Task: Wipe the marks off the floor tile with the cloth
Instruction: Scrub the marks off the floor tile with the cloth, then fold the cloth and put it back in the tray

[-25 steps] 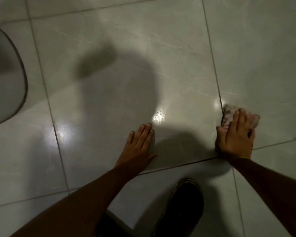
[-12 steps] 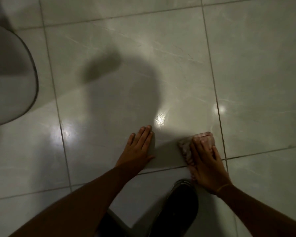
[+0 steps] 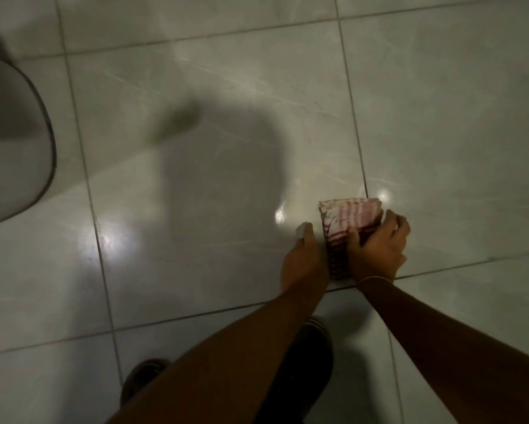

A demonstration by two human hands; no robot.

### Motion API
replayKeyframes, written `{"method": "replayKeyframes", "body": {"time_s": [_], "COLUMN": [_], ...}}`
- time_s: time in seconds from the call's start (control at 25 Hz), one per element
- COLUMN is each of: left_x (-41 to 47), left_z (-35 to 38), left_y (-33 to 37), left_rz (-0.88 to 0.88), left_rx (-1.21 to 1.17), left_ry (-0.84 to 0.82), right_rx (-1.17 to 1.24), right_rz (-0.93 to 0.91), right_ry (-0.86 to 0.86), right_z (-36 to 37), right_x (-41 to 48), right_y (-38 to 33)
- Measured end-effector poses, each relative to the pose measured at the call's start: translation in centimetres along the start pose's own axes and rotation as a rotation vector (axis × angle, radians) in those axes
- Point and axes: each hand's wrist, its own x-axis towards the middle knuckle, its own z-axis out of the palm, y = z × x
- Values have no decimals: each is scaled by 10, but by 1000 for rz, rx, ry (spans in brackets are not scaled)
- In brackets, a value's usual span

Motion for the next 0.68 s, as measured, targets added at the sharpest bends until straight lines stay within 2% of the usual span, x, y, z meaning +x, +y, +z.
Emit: {"method": "replayKeyframes", "body": {"time_s": [0.04,0.08,0.2,0.32,0.4,0.56,0.68], "left_x": [9,16,34,37,23,-12,-30], "left_z": [7,15,24,-4,-43,-141,-237], "left_y": [18,32,52,60,67,88,107], "left_rz": [-165,-255,-348,-479,-488,-534,-417], "left_rx": [-149,-257,-454,-600,-692,-947,-1003], "left_ry": [-25,-32,-42,-124,-204,-218,-208], "right_rx": [60,106,277,541,719,819,954], "right_rz": [129,206,265,303,324,214,168], "right_ry": [-28,-79,-242,-393,-477,-573,-619], "right_z": [-1,-3,-21,-60,-94,-158,-208], "right_x": [-1,0,1,-5,-16,-40,-60], "right_y": [-1,-1,-7,-30,-57,-131,-207]}}
